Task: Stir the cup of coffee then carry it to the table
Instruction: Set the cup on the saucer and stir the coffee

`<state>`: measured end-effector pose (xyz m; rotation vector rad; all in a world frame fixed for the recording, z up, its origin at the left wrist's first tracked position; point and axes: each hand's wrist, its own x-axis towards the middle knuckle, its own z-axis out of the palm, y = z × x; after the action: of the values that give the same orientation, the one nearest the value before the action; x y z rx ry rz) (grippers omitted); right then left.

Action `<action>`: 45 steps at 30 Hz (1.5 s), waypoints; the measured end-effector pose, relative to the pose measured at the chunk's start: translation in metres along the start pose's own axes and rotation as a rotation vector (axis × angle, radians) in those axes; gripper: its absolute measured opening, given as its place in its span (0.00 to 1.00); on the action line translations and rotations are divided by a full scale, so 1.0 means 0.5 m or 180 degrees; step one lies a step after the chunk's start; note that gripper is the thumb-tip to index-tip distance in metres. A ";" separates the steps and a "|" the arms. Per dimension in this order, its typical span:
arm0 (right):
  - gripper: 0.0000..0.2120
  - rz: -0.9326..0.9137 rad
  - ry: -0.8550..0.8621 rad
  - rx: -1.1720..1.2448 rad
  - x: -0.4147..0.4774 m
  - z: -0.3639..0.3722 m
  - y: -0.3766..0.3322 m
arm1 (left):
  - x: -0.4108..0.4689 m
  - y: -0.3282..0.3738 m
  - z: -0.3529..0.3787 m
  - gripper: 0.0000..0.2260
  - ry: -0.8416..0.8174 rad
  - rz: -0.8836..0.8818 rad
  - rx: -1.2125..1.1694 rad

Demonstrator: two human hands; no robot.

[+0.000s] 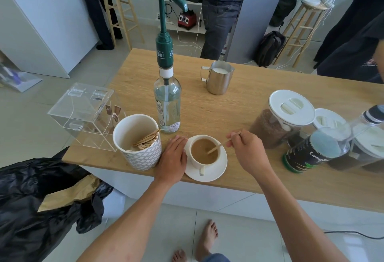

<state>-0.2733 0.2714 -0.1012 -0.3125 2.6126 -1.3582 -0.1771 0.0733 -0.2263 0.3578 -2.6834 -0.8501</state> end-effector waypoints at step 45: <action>0.13 -0.0118 0.0082 0.0083 -0.004 -0.009 0.000 | -0.002 0.007 -0.004 0.17 -0.0058 -0.0060 -0.0036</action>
<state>-0.2722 0.2753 -0.0985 -0.3433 2.6201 -1.4163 -0.1759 0.0753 -0.2231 0.3753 -2.6950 -0.8777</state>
